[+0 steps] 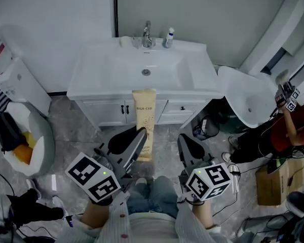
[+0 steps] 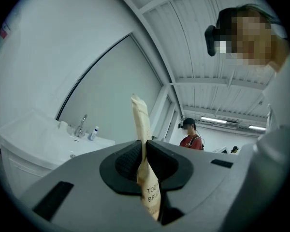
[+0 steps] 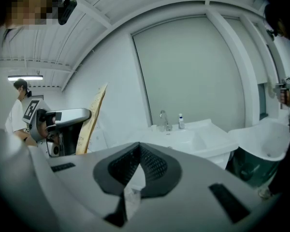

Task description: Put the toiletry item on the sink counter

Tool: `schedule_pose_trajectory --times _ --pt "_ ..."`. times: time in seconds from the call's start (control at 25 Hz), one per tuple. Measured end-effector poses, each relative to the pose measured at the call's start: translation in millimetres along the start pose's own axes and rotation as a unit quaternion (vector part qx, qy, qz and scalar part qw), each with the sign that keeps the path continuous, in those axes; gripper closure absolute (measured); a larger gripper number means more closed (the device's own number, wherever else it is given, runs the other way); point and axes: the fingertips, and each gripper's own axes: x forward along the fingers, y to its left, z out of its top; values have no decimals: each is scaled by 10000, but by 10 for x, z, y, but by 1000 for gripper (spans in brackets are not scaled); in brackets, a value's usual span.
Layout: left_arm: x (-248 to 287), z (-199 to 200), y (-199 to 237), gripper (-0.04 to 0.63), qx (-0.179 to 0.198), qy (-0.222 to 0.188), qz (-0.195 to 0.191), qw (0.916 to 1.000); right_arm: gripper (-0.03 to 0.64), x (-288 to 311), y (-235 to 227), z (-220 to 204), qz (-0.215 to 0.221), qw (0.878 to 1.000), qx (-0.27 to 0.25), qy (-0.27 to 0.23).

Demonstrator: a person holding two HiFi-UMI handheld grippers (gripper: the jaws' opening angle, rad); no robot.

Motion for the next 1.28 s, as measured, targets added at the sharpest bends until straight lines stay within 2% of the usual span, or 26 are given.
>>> schedule_pose_trajectory --times 0.32,0.56,0.8,1.28 --pt "231 38 239 549 12 -13 75 10000 607 292 -255 42 -15 10000 23 51" --pt "617 95 550 549 46 -78 243 9997 607 720 -602 199 104 9999 -35 38" --pt "1305 205 991 549 -26 -46 459 9989 607 1352 -1158 426 255 9995 -22 208" --pt "2808 326 1555 549 -154 -147 756 9969 607 2254 -2375 884 580 9968 -183 522"
